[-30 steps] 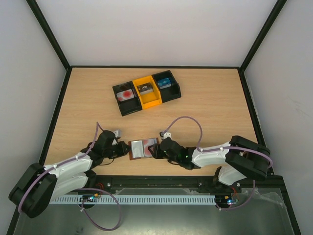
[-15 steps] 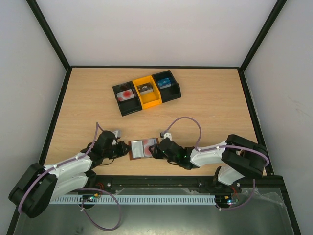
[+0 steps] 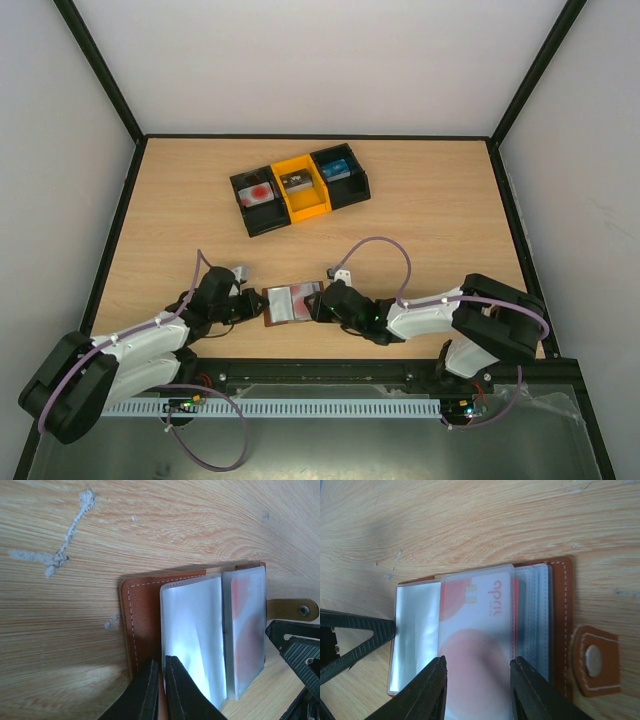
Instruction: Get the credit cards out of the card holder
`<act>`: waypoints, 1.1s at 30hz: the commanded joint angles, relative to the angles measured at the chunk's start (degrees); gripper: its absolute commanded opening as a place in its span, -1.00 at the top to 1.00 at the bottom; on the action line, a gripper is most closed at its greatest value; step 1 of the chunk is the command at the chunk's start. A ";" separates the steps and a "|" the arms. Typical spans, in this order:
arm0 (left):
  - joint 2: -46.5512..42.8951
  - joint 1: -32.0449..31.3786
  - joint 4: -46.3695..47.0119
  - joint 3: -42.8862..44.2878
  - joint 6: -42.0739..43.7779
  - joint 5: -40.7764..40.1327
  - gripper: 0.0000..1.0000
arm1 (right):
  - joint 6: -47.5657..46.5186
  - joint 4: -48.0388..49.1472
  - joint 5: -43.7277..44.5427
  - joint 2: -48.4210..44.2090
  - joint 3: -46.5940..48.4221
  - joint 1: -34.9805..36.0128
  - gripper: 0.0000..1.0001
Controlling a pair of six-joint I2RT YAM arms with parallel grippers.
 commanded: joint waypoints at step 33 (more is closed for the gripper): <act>0.45 0.18 2.46 -1.85 -1.39 1.34 0.84 | 0.91 0.79 1.83 0.40 -0.72 -0.23 0.28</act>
